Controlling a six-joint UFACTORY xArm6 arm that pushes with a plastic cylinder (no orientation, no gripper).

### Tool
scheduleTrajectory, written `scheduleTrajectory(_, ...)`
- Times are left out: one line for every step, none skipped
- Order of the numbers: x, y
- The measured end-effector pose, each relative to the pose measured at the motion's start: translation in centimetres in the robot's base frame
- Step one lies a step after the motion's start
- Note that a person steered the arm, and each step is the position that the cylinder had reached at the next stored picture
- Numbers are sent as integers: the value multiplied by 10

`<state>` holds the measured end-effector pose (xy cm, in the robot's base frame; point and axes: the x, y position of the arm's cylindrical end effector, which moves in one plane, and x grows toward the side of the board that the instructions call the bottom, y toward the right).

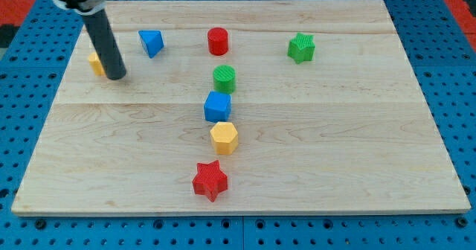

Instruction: Push yellow heart towards top left

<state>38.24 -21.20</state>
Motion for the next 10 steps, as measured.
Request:
scheduleTrajectory(-1,-9)
scheduleTrajectory(2,-11)
scheduleTrajectory(21,-21)
scheduleTrajectory(19,-35)
scheduleTrajectory(7,-35)
scheduleTrajectory(6,-28)
scheduleTrajectory(4,-26)
scheduleTrajectory(3,-32)
scheduleTrajectory(-10,-32)
scheduleTrajectory(-30,-32)
